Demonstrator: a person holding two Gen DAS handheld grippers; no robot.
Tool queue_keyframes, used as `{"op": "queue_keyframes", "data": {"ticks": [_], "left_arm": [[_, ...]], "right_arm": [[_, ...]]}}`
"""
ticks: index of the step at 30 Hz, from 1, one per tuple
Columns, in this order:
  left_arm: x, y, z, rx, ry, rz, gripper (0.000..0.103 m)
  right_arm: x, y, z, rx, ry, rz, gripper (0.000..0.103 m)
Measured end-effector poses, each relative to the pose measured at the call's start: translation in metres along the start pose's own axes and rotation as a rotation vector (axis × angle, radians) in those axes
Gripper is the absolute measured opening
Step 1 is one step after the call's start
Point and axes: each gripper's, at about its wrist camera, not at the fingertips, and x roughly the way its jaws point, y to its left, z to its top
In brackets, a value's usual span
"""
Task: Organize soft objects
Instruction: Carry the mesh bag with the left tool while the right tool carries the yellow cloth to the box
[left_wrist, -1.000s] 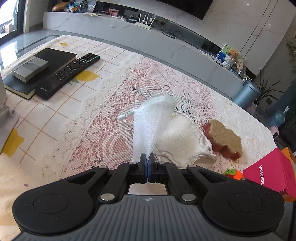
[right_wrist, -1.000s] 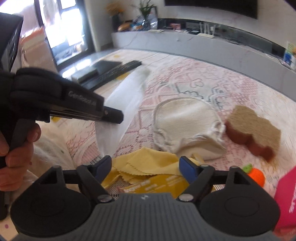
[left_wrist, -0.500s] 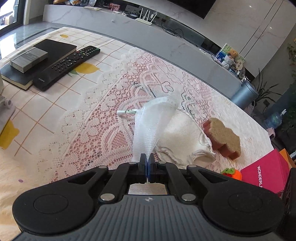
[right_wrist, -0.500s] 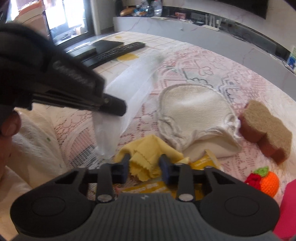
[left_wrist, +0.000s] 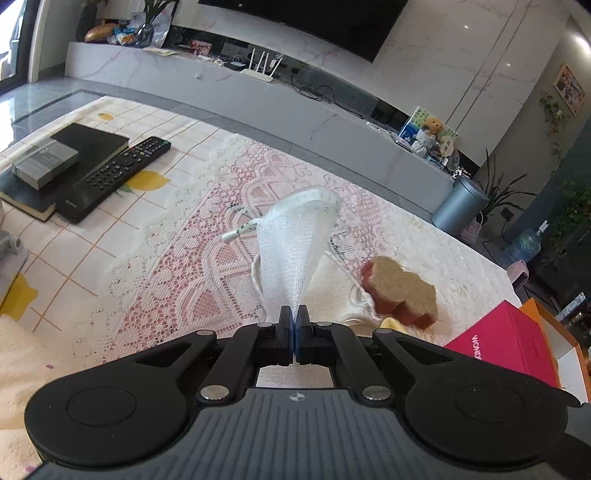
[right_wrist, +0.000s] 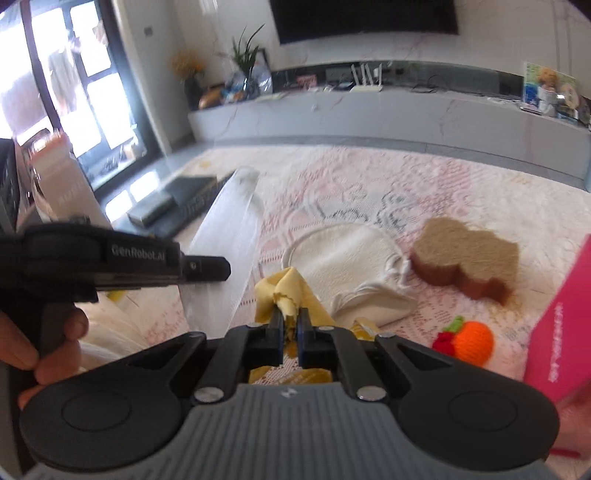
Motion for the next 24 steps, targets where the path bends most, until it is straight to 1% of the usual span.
{"op": "queue_keyframes", "data": {"ticks": [3,6,9,15,20,24], "left_arm": [[-0.019,-0.027,-0.002,0.048,-0.019,-0.043,0.001],[-0.034,-0.058,-0.007,0.089,-0.020,-0.094,0.001],[-0.045,-0.090,-0.011,0.119,-0.009,-0.172,0.001],[-0.054,-0.153,-0.020,0.180,0.011,-0.331,0.001],[-0.044,-0.216,-0.028,0.241,0.067,-0.477,0.001],[-0.028,-0.271,-0.040,0.331,0.111,-0.536,0.001]], "right_arm": [[-0.034,-0.009,0.000,0.050,-0.058,-0.005,0.004],[-0.070,-0.023,-0.002,0.095,-0.120,-0.038,0.004],[-0.105,-0.040,-0.005,0.151,-0.171,-0.065,0.004],[-0.175,-0.079,-0.017,0.222,-0.260,-0.136,0.004],[-0.227,-0.124,-0.027,0.260,-0.281,-0.227,0.004],[-0.262,-0.170,-0.030,0.290,-0.260,-0.304,0.004]]}}
